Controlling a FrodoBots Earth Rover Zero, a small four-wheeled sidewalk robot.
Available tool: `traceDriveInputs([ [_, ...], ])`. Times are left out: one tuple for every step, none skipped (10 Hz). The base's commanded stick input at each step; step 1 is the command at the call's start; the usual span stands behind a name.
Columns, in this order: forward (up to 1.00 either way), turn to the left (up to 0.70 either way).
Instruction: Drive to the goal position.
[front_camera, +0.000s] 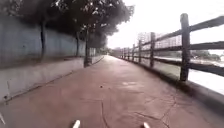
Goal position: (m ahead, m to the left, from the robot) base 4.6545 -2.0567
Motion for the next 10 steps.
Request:
traceDriveInputs([
  [0.70, 0.05],
  [0.70, 0.26],
  [0.70, 0.35],
  [0.70, 0.04],
  [0.70, 0.00],
  [0.70, 0.00],
  [0.70, 0.00],
  [0.70, 0.00],
  [0.70, 0.00],
  [0.70, 0.00],
])
